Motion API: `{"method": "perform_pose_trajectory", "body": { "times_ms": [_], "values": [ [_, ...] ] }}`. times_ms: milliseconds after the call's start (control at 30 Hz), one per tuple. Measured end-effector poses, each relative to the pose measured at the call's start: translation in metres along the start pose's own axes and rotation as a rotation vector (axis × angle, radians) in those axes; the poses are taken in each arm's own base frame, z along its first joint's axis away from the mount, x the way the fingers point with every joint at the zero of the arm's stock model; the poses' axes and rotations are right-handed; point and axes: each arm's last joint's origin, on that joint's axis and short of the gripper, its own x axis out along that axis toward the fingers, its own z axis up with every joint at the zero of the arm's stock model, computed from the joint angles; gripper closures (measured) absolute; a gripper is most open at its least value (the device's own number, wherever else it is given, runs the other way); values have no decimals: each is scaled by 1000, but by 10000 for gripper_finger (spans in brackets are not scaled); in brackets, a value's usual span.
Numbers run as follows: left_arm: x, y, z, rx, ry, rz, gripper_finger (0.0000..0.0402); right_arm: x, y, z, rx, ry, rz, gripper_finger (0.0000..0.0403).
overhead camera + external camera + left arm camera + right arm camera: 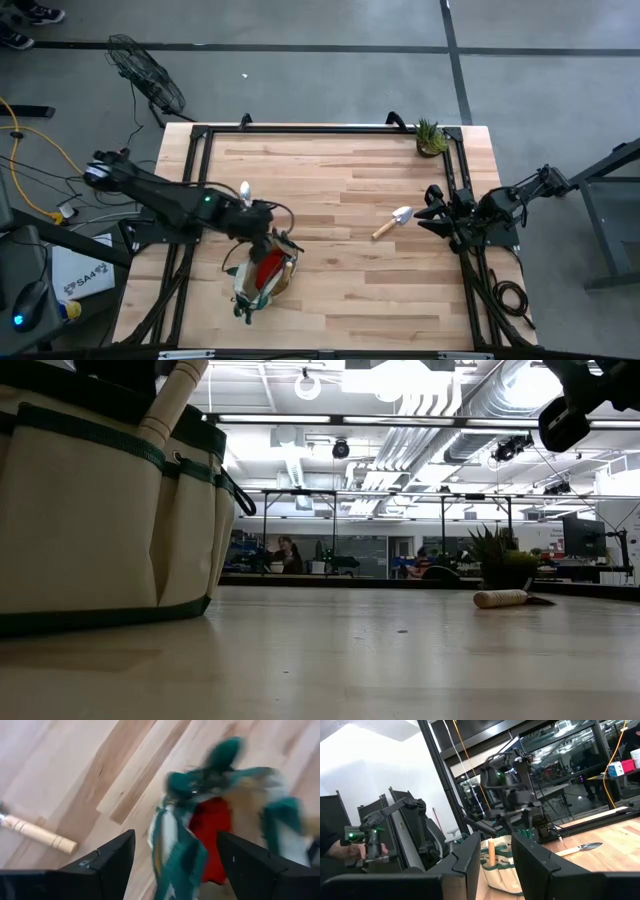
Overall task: Pick & Place Garden tools in Gardening bag
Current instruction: Move the gardening bag to the top center of the table
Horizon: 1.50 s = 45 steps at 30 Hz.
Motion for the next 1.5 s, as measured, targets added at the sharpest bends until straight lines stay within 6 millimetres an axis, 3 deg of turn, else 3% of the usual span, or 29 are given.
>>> {"method": "perform_pose_trajectory", "body": {
  "times_ms": [367, 467, 633, 900, 1167, 1500],
  "values": [
    [40, 7, 18, -66, 170, 41, 129, 0, 0, 0, 0, 0, 0, 300],
    [43, 7, 18, -63, 186, 45, 145, 0, 0, 0, 0, 0, 0, 300],
    [43, 7, 18, -62, 189, 41, 219, 0, 0, 0, 0, 0, 0, 300],
    [43, 6, 19, -2, 182, 26, 387, 0, 0, 0, 0, 0, 0, 300],
    [45, 5, 30, 77, 97, -21, 398, 0, 0, 0, 0, 0, 0, 300],
    [47, 36, 71, 205, -39, -24, 400, 0, 0, 0, 0, 0, 0, 300]
  ]
}}
